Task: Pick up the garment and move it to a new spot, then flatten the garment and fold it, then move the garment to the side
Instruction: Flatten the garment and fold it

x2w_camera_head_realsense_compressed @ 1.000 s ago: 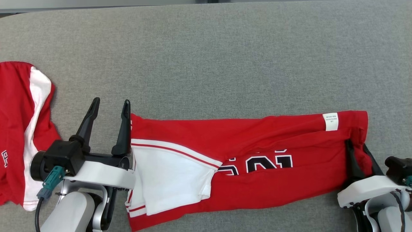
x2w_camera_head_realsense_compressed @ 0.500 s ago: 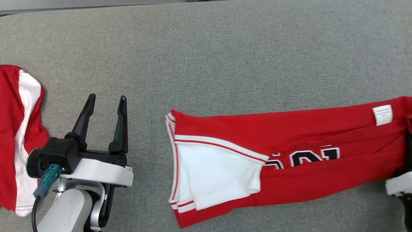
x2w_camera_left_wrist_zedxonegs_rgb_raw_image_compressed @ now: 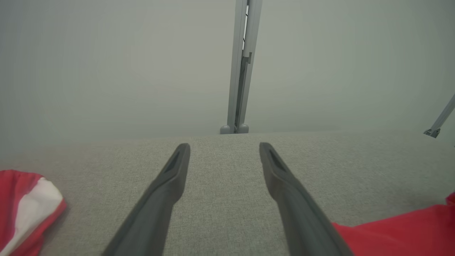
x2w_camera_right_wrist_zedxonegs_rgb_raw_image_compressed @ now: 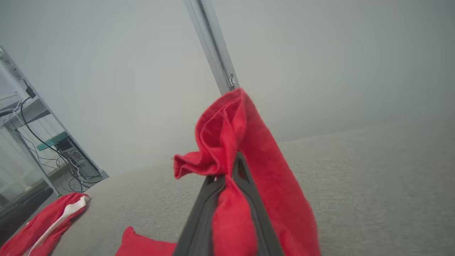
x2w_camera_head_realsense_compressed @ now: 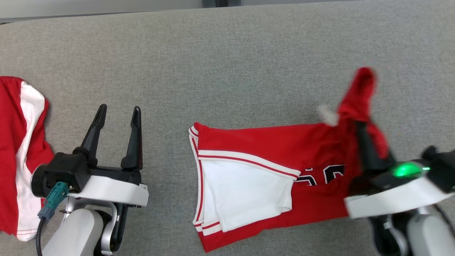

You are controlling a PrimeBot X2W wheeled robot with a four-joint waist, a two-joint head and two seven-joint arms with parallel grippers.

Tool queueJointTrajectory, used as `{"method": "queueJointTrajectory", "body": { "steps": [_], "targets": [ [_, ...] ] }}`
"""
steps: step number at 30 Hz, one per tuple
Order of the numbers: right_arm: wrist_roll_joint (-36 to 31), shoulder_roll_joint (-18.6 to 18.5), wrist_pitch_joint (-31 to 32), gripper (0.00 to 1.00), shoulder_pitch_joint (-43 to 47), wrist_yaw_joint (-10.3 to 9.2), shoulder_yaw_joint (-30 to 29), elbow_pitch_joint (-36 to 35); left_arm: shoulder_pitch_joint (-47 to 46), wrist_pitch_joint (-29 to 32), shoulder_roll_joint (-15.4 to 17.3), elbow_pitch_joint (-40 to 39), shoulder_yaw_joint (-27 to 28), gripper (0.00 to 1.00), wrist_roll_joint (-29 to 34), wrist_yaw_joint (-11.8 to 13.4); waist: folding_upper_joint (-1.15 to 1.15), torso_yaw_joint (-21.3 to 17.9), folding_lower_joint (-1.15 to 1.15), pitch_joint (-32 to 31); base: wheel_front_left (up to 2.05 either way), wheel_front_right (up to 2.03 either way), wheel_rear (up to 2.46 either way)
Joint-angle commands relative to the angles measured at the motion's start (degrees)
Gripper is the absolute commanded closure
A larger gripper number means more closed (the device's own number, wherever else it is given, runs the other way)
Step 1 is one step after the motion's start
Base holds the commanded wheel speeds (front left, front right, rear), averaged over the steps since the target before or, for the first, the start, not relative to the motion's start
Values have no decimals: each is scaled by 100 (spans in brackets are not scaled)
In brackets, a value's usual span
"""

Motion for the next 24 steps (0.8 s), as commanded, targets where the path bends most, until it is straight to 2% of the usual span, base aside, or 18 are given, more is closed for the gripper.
{"method": "queueJointTrajectory", "body": {
  "steps": [1,5,9,10,16,21,22,23,24],
  "targets": [
    [109,19,47,100,20,3,330,-122,-66,5,9,14,0,0,-17,-18,0,16,0,1,0,0,0],
    [408,43,1,100,-142,3,1370,-56,-136,13,-30,54,-67,0,-7,-51,0,104,0,9,0,0,0],
    [835,40,-370,100,-426,3,2248,518,-228,26,-99,128,-179,0,9,-109,0,258,0,13,0,0,0],
    [835,40,-370,100,-426,3,2248,518,-228,26,-99,128,-179,0,9,-109,0,258,0,13,0,0,0],
    [1218,43,-828,100,-962,5,2992,1788,-325,18,-253,283,-368,0,8,-215,0,509,0,59,0,0,0],
    [1553,36,-992,100,-1282,5,3400,2472,-371,1,-289,409,-433,0,1,-262,0,588,0,130,0,0,0],
    [1743,42,-998,53,-1292,5,3478,2549,-385,-9,-291,419,-430,0,-3,-269,0,584,0,141,0,0,0],
    [1877,46,-1018,0,-1321,7,3577,2608,-391,-14,-289,435,-425,0,-15,-275,0,575,0,151,0,0,0],
    [1928,40,-1030,0,-1382,7,3636,2653,-391,-17,-285,453,-425,0,-22,-282,0,564,0,153,0,0,0]
  ]
}}
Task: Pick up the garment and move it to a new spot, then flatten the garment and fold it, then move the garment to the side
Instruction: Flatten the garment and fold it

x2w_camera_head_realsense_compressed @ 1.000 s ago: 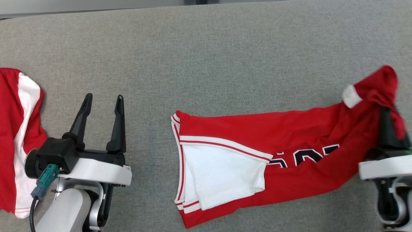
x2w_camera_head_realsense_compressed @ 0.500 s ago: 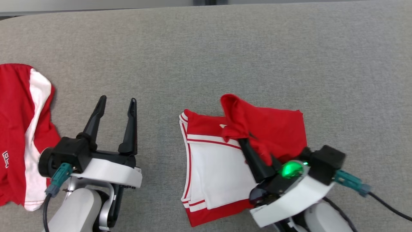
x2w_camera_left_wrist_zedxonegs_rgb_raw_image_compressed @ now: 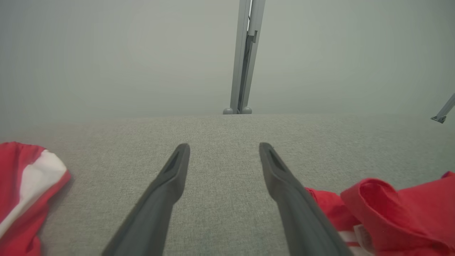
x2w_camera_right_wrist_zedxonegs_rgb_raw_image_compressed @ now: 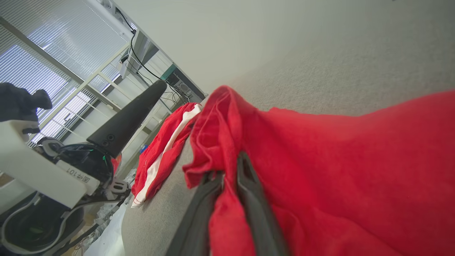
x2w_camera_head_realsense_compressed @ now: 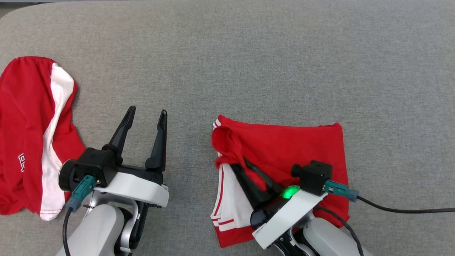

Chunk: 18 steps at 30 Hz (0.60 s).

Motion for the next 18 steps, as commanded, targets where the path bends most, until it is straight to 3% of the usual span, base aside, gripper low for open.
{"method": "queueJointTrajectory", "body": {
  "steps": [1,5,8,18],
  "targets": [
    [215,-31,-55,0,-42,14,97,87,-92,-38,43,33,9,0,-25,-38,0,-23,0,0,0,0,0],
    [369,-27,-126,0,-166,14,238,-39,-68,-41,84,72,24,0,-38,-35,0,-101,0,-28,0,0,0],
    [246,-39,-171,0,-9,13,29,-383,-49,-37,100,83,11,0,-30,-28,0,-160,0,-82,0,0,0],
    [-955,-118,-135,0,1075,13,-2479,-2286,138,-47,297,-59,175,0,-24,161,0,-442,0,-250,0,0,0]
  ]
}}
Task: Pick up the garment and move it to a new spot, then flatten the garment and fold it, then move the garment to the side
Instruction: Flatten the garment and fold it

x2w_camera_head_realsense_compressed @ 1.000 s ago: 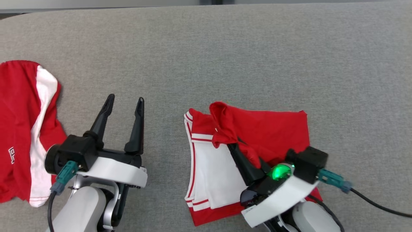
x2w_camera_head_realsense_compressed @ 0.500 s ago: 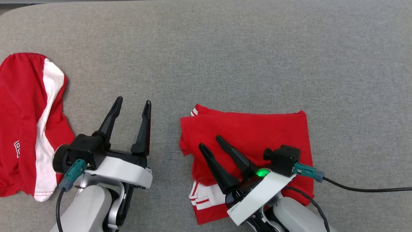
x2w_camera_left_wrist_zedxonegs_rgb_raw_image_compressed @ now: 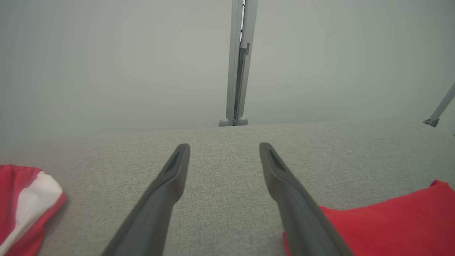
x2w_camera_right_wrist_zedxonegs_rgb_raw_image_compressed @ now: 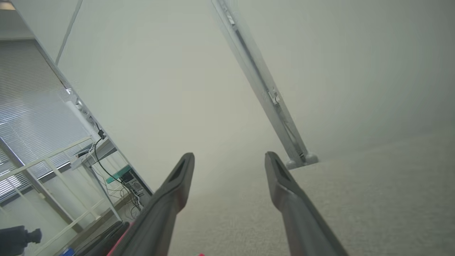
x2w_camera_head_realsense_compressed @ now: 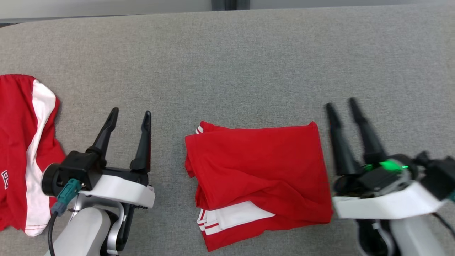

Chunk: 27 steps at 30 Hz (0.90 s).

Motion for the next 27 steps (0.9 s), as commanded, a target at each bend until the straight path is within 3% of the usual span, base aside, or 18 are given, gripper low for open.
{"method": "queueJointTrajectory", "body": {
  "steps": [1,5,10,17,27],
  "targets": [
    [-209,-32,52,0,144,13,-415,-276,66,-15,82,-45,65,0,-21,54,0,-62,0,-54,0,0,0],
    [-749,-138,321,0,311,13,-1304,-687,171,-6,170,-184,150,0,0,165,0,-118,0,-133,0,0,0],
    [-1486,-388,648,0,442,12,-1956,-758,303,58,274,-470,205,0,50,321,0,-129,0,-249,0,0,0],
    [-2017,-569,921,0,838,12,-2287,-491,655,176,429,-913,201,0,137,563,0,-103,0,-444,0,0,0],
    [-2087,-386,1043,0,1245,9,-2343,-195,1115,271,573,-1201,190,0,77,721,0,-34,0,-735,0,0,0]
  ]
}}
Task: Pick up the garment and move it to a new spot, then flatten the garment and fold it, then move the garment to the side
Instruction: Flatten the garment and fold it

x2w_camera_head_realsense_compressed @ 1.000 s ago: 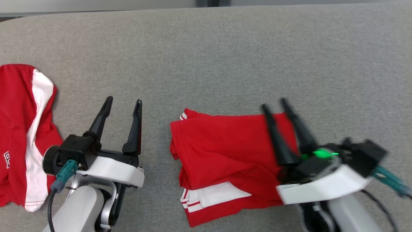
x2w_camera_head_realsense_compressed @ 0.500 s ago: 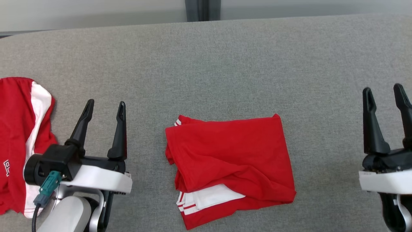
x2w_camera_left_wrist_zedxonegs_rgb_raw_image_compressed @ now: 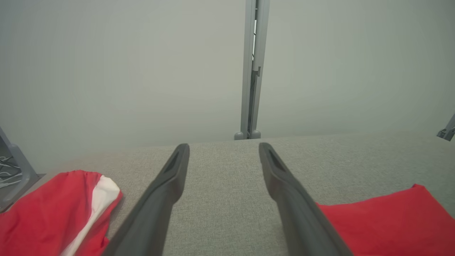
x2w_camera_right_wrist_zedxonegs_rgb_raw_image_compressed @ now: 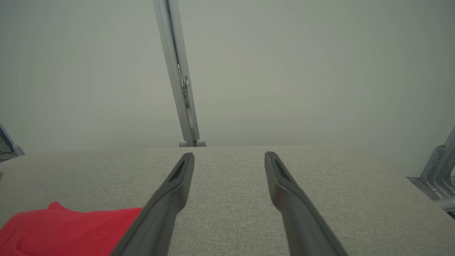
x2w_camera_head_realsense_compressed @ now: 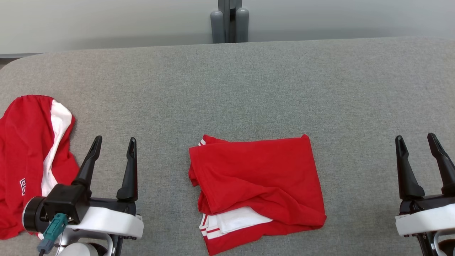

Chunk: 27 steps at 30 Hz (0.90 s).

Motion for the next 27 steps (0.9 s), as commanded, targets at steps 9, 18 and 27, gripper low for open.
{"method": "queueJointTrajectory", "body": {
  "steps": [9,18,27],
  "targets": [
    [22,-57,-21,0,22,3,7,2,-155,-192,30,-59,93,0,3,-81,0,26,0,24,0,0,0],
    [129,-305,72,0,-135,4,277,127,-423,-393,61,229,196,0,28,-431,0,190,0,174,0,0,0],
    [458,-698,150,100,-616,3,1806,669,-650,-458,-113,424,129,0,93,-620,0,529,0,436,0,0,0]
  ]
}}
